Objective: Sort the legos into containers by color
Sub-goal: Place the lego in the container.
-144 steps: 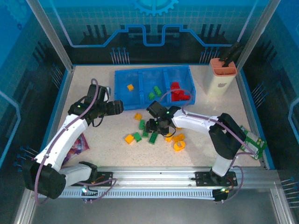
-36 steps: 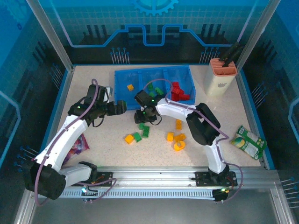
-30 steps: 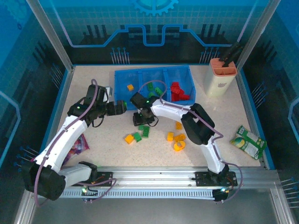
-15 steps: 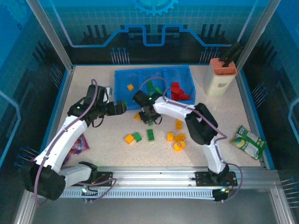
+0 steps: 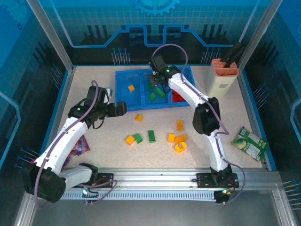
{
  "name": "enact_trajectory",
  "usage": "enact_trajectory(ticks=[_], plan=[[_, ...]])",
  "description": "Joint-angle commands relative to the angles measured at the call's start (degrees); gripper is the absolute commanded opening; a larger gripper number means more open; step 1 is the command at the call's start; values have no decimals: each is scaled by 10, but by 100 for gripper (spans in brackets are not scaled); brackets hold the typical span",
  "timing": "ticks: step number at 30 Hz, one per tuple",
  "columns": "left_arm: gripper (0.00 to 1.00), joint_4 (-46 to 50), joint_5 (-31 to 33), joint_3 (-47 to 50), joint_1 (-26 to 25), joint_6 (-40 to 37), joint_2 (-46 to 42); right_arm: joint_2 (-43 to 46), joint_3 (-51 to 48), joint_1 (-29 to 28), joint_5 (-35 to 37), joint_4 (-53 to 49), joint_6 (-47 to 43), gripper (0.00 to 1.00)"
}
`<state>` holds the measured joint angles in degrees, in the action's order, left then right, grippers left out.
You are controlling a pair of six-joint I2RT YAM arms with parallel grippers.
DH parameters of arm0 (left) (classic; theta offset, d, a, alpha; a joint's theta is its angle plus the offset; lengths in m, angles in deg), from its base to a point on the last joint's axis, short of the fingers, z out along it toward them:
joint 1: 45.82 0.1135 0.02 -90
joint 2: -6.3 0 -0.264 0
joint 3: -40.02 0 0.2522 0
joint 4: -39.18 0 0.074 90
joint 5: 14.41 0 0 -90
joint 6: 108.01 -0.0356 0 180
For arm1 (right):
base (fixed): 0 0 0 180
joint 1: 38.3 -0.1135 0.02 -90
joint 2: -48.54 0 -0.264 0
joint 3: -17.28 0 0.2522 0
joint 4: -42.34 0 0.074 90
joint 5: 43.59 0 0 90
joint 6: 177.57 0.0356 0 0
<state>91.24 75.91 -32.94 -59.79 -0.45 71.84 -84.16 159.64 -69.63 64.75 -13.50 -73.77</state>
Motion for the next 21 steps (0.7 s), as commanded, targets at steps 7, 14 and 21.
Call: enact_trajectory(ticks=[7,14,21], plan=[[99,25,11,-36,7,-10,17,-121,133,16,-3,-19,-46,27],[99,56,15,-39,6,13,21,-38,41,12,-7,20,-57,49],[99,44,16,-1,5,50,19,104,-93,-7,-19,20,-51,53]])
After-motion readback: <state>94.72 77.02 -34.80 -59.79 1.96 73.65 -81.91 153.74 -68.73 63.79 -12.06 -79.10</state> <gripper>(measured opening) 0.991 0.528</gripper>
